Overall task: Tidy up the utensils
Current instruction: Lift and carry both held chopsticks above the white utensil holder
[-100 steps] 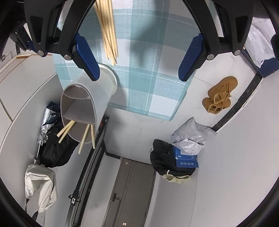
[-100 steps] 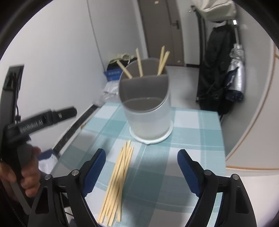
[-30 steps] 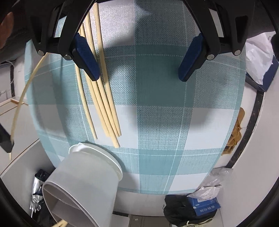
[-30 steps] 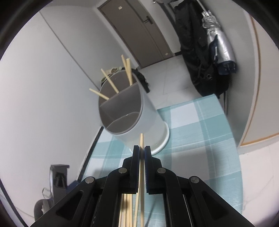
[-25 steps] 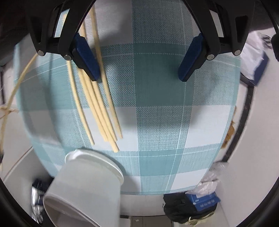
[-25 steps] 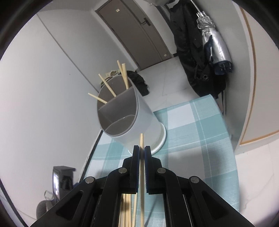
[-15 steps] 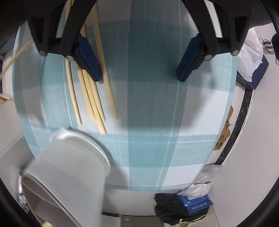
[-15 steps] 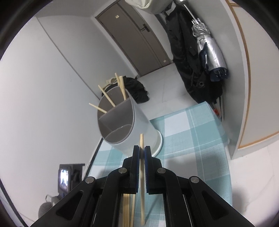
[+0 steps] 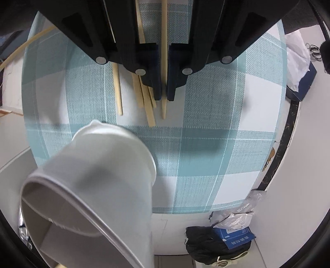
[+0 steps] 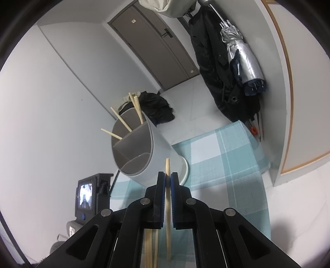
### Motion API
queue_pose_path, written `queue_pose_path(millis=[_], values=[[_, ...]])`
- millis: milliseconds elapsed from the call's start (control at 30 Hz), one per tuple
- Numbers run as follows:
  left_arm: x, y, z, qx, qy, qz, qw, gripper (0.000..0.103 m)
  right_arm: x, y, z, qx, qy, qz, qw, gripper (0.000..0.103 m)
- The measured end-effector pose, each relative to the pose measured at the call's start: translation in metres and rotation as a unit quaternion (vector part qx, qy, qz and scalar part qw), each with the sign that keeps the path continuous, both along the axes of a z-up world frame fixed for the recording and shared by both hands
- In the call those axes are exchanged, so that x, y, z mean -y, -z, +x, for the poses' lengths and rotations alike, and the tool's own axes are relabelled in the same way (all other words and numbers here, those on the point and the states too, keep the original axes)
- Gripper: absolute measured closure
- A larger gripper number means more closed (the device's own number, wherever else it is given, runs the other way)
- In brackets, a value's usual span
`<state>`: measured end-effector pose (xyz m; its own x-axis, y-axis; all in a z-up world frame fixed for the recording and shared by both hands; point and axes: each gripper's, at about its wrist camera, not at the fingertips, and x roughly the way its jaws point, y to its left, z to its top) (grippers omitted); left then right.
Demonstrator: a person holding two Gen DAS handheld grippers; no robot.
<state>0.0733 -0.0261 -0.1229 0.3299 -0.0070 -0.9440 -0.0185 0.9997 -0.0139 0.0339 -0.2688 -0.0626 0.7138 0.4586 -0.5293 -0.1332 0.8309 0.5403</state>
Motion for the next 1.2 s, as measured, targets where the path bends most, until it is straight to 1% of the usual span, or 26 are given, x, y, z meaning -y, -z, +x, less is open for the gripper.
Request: queue_pose_path(millis=[100, 133, 200, 333, 400, 500, 533, 633, 800, 900, 1067, 1200], values=[[-0.005, -0.010, 0.001, 0.018, -0.005, -0.007, 0.9998, 0.102, -0.002, -0.003, -0.002, 0.005, -0.002, -0.003, 1.000, 0.099], [-0.008, -0.017, -0.001, 0.032, -0.006, -0.011, 0.9994, 0.102, -0.003, -0.003, -0.003, 0.007, -0.003, -0.004, 1.000, 0.099], [-0.005, -0.029, -0.007, 0.056, 0.001, 0.000, 0.9984, 0.102, -0.005, -0.006, -0.004, 0.013, -0.006, -0.007, 1.000, 0.099], [-0.002, -0.052, -0.016, 0.097, 0.010, -0.019, 0.9950, 0.102, -0.011, -0.012, -0.010, 0.028, -0.013, -0.014, 0.999, 0.099], [-0.001, -0.065, -0.023, 0.122, 0.012, -0.041, 0.9916, 0.102, -0.015, -0.014, -0.013, 0.035, -0.017, -0.018, 0.999, 0.099], [0.000, -0.083, -0.037, 0.164, 0.019, -0.076, 0.9834, 0.102, -0.019, -0.016, -0.018, 0.043, -0.019, -0.026, 0.999, 0.099], [-0.002, -0.090, -0.044, 0.183, 0.022, -0.086, 0.9792, 0.102, -0.020, -0.016, -0.020, 0.045, -0.021, -0.028, 0.998, 0.099], [-0.004, -0.099, -0.049, 0.205, 0.029, -0.099, 0.9732, 0.102, -0.024, -0.018, -0.025, 0.053, -0.021, -0.034, 0.998, 0.099], [-0.008, -0.103, -0.052, 0.217, 0.039, -0.101, 0.9700, 0.102, -0.033, -0.022, -0.032, 0.072, -0.029, -0.054, 0.996, 0.099], [-0.011, -0.109, -0.061, 0.227, 0.045, -0.104, 0.9673, 0.102, -0.040, -0.026, -0.039, 0.086, -0.034, -0.064, 0.994, 0.099], [-0.006, -0.116, -0.075, 0.228, 0.058, -0.092, 0.9677, 0.102, -0.055, -0.035, -0.051, 0.113, -0.043, -0.080, 0.989, 0.099], [-0.008, -0.121, -0.079, 0.226, 0.062, -0.094, 0.9676, 0.102, -0.066, -0.036, -0.052, 0.116, -0.051, -0.089, 0.988, 0.099]])
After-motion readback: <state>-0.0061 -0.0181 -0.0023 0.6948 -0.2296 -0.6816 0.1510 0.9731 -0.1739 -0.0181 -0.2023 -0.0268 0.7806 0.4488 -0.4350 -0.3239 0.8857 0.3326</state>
